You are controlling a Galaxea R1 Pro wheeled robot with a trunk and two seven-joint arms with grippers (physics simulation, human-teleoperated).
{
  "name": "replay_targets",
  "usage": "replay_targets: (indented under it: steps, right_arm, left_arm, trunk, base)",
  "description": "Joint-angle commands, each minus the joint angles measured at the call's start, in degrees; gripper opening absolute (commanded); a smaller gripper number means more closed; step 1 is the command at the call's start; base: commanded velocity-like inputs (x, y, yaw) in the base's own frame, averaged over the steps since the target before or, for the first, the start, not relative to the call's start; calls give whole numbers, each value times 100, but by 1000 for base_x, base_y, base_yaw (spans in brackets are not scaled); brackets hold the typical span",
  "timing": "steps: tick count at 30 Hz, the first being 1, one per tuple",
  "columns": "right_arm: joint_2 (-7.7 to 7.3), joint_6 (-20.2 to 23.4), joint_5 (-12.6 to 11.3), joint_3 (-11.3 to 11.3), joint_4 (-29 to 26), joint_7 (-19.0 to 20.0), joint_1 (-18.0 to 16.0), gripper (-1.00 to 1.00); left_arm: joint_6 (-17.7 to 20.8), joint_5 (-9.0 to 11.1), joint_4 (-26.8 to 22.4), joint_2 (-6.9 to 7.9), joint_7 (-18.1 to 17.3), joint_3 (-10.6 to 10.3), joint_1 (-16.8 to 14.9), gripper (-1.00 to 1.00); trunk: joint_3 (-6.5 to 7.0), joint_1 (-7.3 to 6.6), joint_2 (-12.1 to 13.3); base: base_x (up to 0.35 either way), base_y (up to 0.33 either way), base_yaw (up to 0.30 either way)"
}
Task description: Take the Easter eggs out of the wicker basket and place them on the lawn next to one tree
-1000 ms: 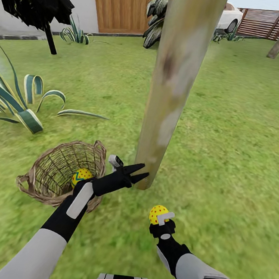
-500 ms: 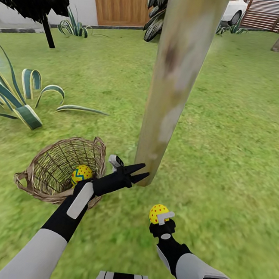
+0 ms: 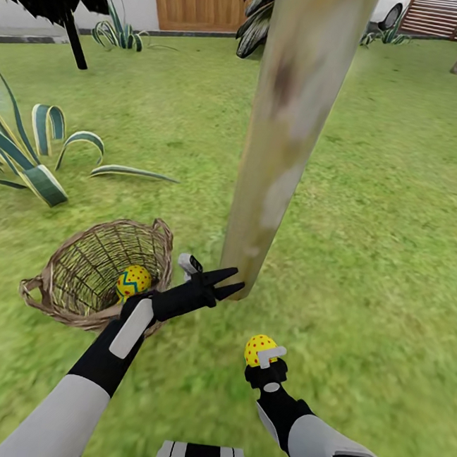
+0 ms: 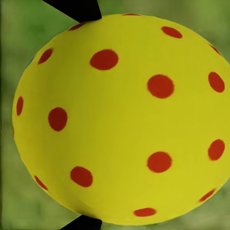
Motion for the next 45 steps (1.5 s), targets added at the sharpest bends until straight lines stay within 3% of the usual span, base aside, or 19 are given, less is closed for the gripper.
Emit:
replay_targets:
  steps: [1,11,24,25,35,45]
  right_arm:
    - [2,-19,40,-29,8,-20,-4,-100]
    - [2,-19,40,-29,8,-21,-4,-100]
    - [2,-10,40,-21,7,-6,-4,-100]
    - [6,-9,40,-21,8,15,-4,100]
    - [-6,-2,40,-21,8,34,-4,100]
    - [-7,-9,40,-21,3,34,-4,100]
  left_arm:
    - [29,21,2,0,-6,-1,-3,100]
    - [29,21,2,5,1,-194,-3,100]
    - [21,21,2,9,-5,-195,-3,100]
    - [21,21,3,9,-6,-195,-3,100]
    - [16,29,54,9,-7,-195,-3,100]
    - [-3,243,17,7,-5,-196,56,100]
  trunk:
    - [-26,1,-3]
    - [-248,27,-16]
    - [-248,27,-16]
    - [-248,27,-16]
    - [-248,27,-16]
    - [-204,22,-14]
  base:
    - [0,0,0]
    - [0,0,0]
    - [0,0,0]
    - [0,0,0]
    - [0,0,0]
    - [0,0,0]
